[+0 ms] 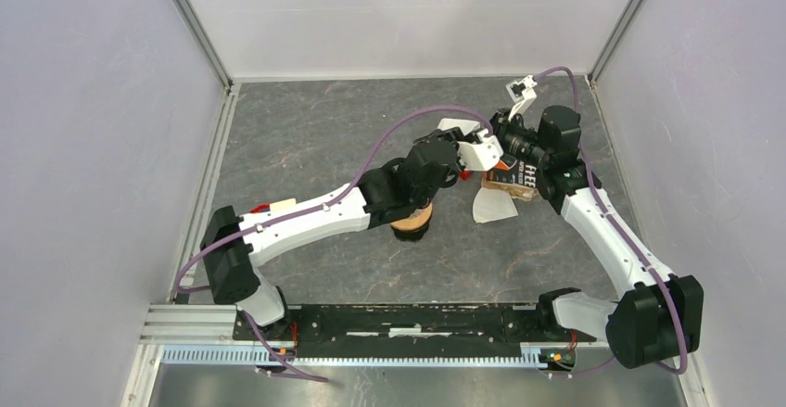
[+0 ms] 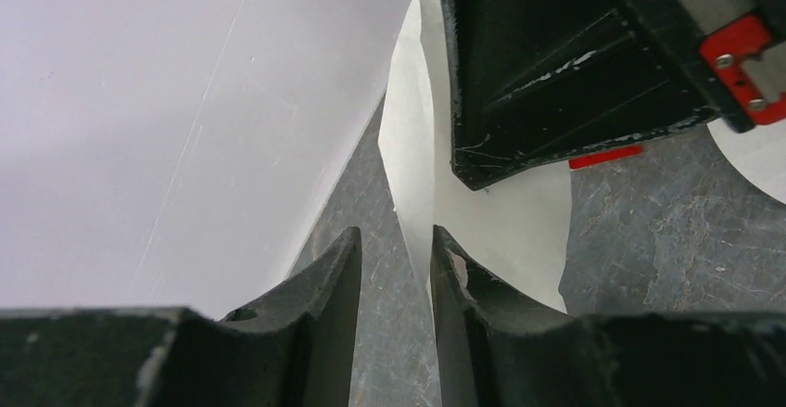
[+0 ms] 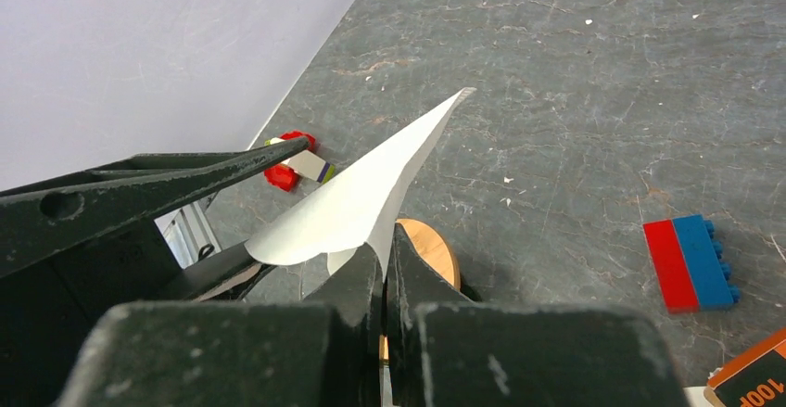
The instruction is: Place the coffee filter in the dripper
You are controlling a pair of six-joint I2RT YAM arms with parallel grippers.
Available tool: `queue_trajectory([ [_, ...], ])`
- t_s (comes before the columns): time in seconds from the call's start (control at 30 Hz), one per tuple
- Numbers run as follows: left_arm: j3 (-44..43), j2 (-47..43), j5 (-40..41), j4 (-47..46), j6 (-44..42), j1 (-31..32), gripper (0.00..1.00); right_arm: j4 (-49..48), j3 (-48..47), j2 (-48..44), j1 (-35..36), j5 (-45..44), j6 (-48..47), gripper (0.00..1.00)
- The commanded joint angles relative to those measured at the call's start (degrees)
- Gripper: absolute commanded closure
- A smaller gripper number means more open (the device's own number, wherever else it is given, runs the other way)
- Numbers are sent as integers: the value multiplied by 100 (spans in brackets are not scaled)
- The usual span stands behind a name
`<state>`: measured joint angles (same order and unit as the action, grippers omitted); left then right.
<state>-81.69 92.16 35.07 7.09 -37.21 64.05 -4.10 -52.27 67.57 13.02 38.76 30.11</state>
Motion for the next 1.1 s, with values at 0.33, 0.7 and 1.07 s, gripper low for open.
queue_trajectory([
  [0.33,-855,147,-480,608,1190,-474,70,-21,-79,-222,0,-18,-262,100],
  [0.7,-1053,55,-1168,1323,1884,-656,98,219,-431,-201,-2,-88,-771,77],
  [1.07,-1701,86,-2079,2239,3358,-1355,98,1040,-1076,-263,-6,172,-2378,40],
])
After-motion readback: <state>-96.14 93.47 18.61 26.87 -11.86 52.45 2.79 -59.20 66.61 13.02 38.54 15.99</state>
